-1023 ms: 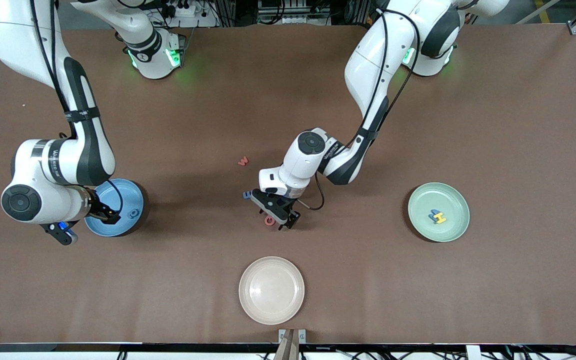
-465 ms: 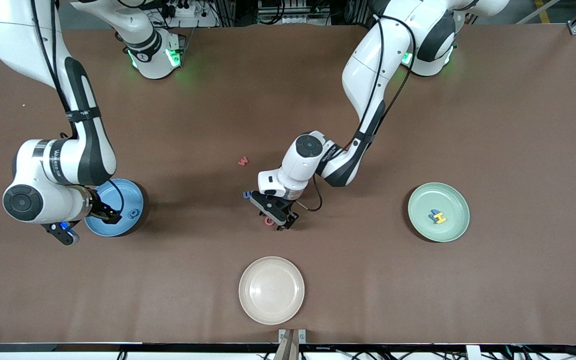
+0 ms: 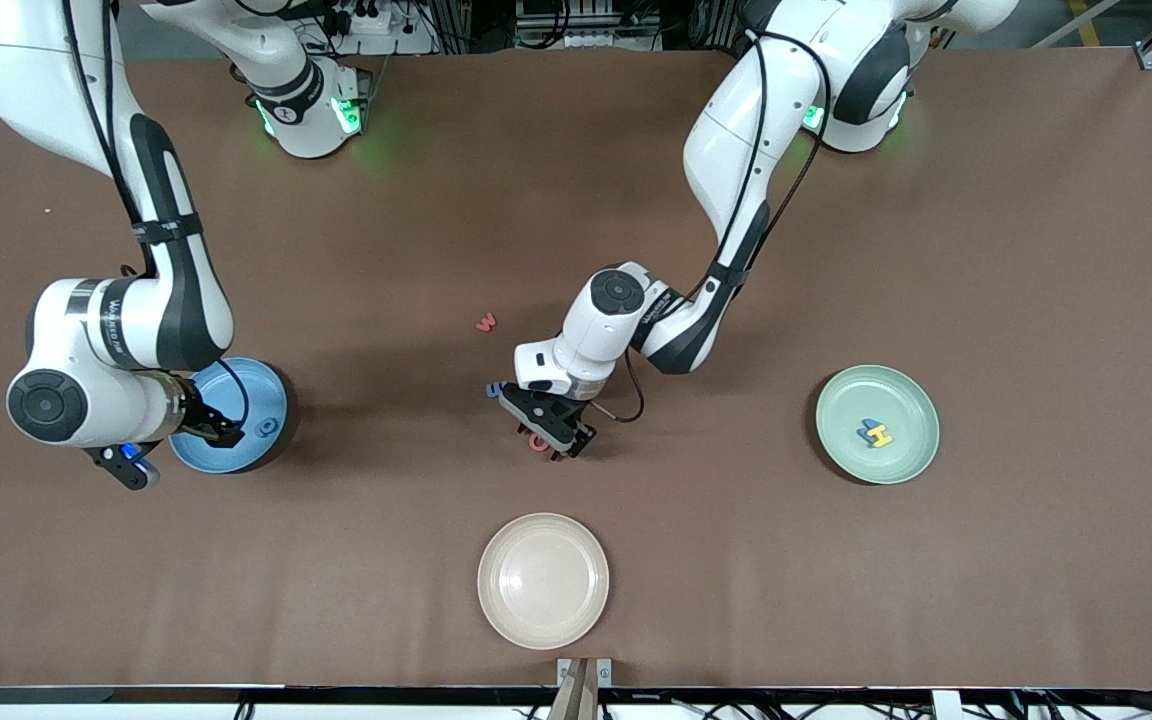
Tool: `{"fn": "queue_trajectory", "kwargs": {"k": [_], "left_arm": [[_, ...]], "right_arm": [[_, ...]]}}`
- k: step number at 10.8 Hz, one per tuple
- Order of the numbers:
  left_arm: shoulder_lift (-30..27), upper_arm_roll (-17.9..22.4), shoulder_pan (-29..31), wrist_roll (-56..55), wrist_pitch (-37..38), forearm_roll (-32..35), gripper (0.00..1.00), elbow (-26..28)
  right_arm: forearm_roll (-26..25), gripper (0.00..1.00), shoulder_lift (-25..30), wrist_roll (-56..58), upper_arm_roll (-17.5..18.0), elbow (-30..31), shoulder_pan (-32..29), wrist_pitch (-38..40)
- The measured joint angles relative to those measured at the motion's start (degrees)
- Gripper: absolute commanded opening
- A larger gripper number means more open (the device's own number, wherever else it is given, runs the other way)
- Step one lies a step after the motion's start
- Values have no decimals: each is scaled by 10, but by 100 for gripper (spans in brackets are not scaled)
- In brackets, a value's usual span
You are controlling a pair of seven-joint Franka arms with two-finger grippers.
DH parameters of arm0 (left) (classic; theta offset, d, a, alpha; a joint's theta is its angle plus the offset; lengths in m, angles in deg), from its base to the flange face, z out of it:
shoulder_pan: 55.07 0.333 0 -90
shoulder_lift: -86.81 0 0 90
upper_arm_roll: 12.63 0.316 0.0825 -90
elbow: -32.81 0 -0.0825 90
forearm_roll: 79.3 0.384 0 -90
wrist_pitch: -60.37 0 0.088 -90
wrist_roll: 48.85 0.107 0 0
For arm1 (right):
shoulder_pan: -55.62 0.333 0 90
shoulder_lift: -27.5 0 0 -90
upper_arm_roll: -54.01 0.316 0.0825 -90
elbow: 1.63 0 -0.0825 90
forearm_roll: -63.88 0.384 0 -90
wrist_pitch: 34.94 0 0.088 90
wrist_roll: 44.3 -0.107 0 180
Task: Sort upper and lower case letters into plates
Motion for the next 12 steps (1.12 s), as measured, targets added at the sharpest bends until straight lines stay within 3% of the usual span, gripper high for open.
{"fn": "queue_trajectory", "kwargs": {"k": [7,10,12], "left_arm": [[3,0,-1,0,0,0,67,-1],[3,0,-2,0,0,0,60,-1],[5,0,-3,0,0,0,50,-1]], "right_arm": [[0,100,0,0,1,0,0,0],[0,100,0,0,1,0,0,0],[0,100,0,0,1,0,0,0]]}}
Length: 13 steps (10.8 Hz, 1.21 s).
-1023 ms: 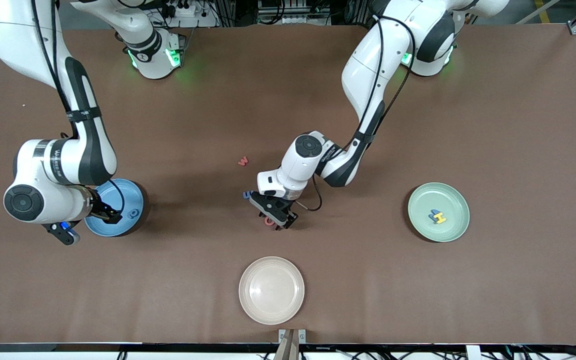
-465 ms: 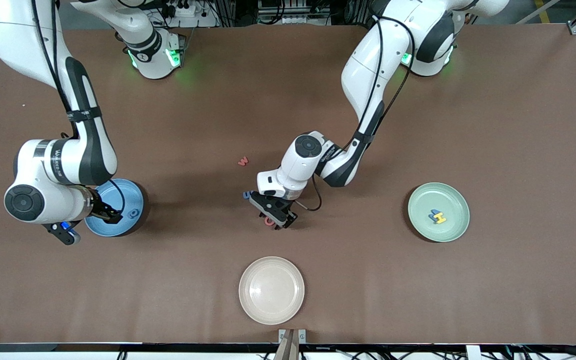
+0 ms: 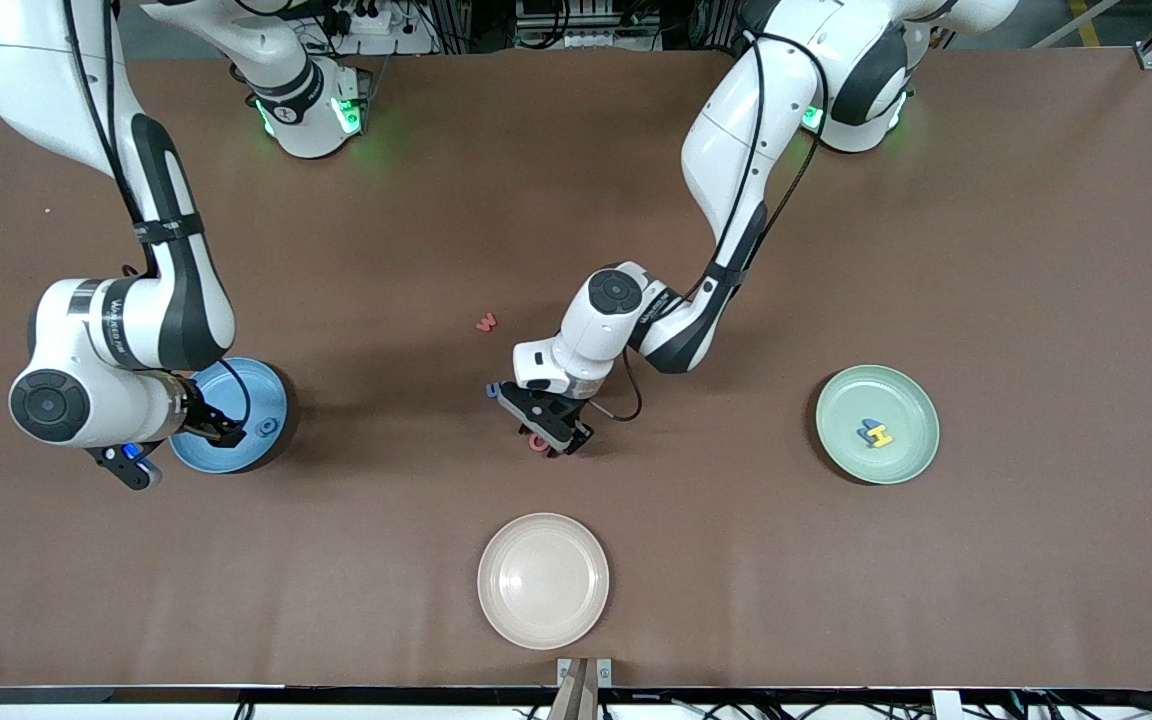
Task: Sort upper and lower case letters into plates
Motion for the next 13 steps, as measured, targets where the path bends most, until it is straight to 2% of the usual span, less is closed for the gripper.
{"fn": "queue_trajectory", "kwargs": {"k": [1,2,3,4,9,11,13], "left_arm": [[1,0,0,0,0,0,41,0],[1,2,0,0,0,0,24,-2],[1,3,0,0,0,0,3,-2],[1,3,0,0,0,0,0,-3],[-6,4,2,-1,25,0,0,-13],[-42,10,21,-5,97,-1,0,-20],[-91,12,60,-5,203,-1,0,-20]], "right_arm": [[0,100,0,0,0,0,0,0],[0,100,0,0,0,0,0,0],[0,100,0,0,0,0,0,0],[0,100,0,0,0,0,0,0],[0,100,0,0,1,2,2,0],[1,100,0,-7,4,12,11,-3],[2,100,0,-63,9,25,55,-9]]}}
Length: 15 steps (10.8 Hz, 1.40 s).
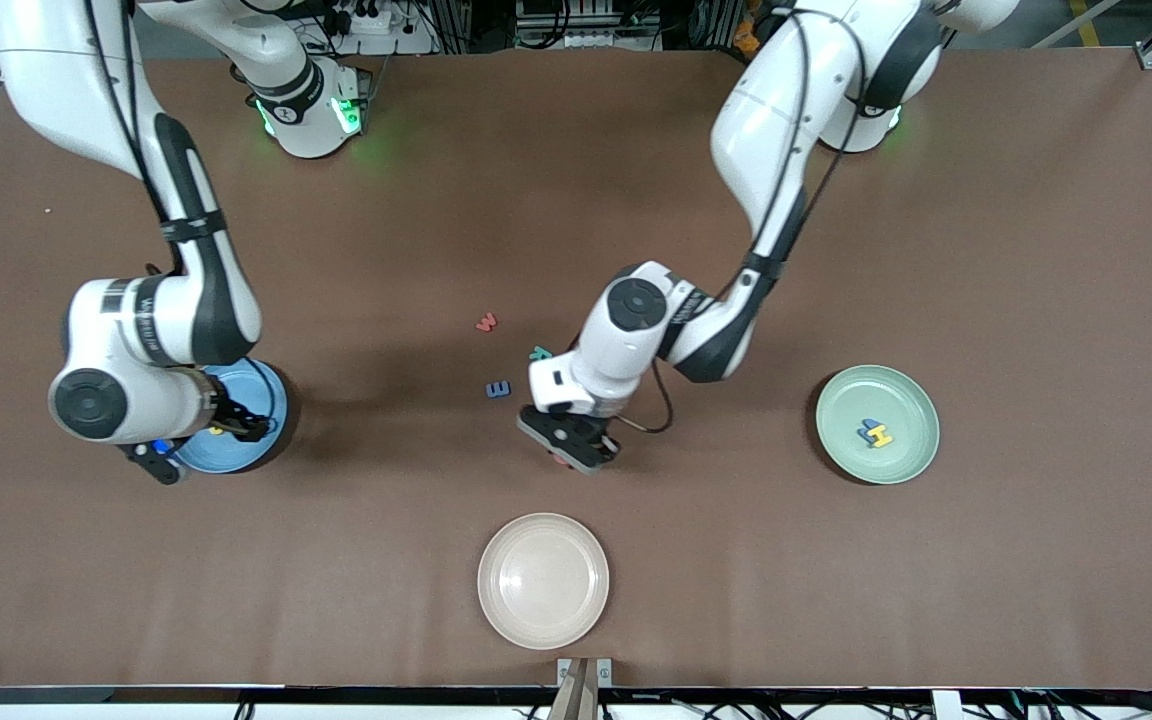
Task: Sort upper and lower case letters into plates
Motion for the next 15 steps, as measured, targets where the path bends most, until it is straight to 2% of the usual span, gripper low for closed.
{"fn": "queue_trajectory", "kwargs": {"k": [2,5,8,10,13,14,15], "left_arm": [[-38,2,40,1,90,0,0,12],[-80,4,112,35,164,0,0,83],[-116,5,183,65,236,1,0,133],[-135,6,223,89,275,1,0,144],[-149,6,267,105,319,12,0,162],[-149,7,282,116,319,12,14,176],[-148,6,294,122,319,12,41,189]], "right_arm": [[1,100,0,-99,4,21,83,-26],[7,100,2,-226,5,68,200,-97],[57,100,35,-248,5,118,238,-143],[69,100,73,-248,5,191,256,-224],[113,100,84,-255,5,284,283,-359],[134,100,84,-259,5,296,296,-376],[141,100,84,-265,6,300,309,-378]]}}
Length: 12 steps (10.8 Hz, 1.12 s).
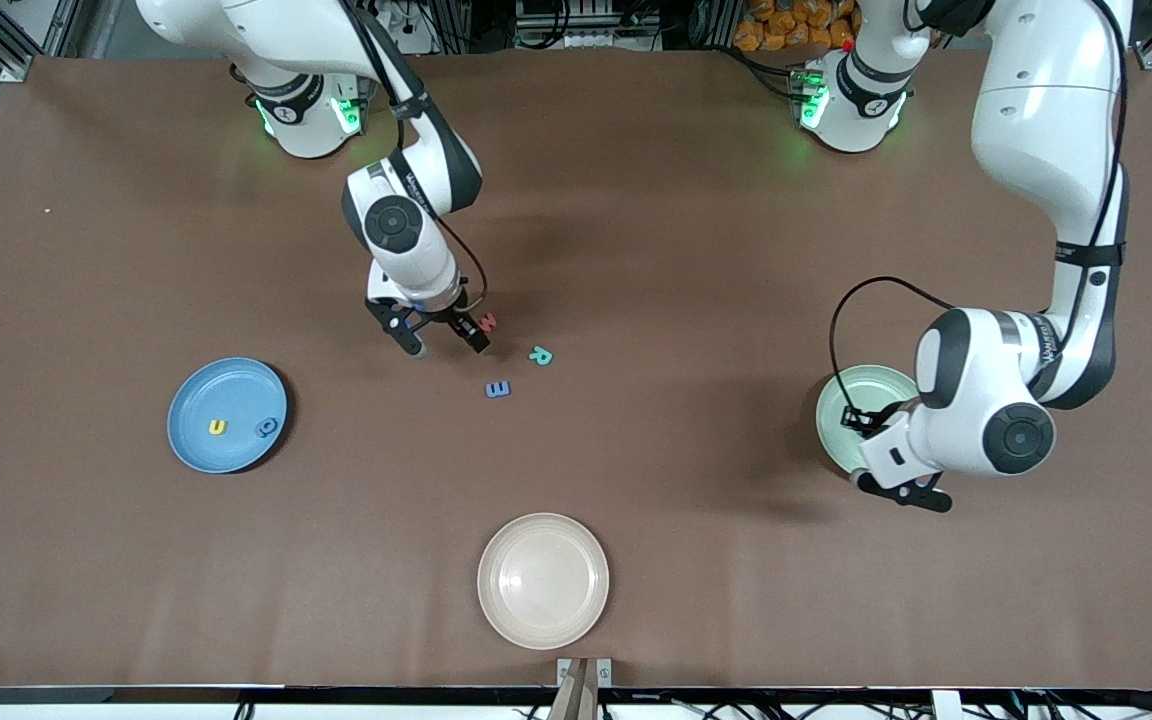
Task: Sort upper and lower case letters into plates
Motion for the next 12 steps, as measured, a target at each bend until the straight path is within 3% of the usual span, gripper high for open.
{"fn": "queue_trajectory", "kwargs": {"k": [1,2,7,12], "left_arm": [[0,0,6,2,0,0,90,9],[1,0,8,2,-1,0,100,14],[-8,-3,7,20,-8,21,100,4],[-92,-24,-7,30,2,22,100,-6]], "right_arm": [[3,100,-1,-5,0,1,12,-1],[4,100,-5,-6,0,2,21,-11],[4,100,-51,-2,0,4,28,-60],[4,100,-52,-1,0,4,29,-63]]}}
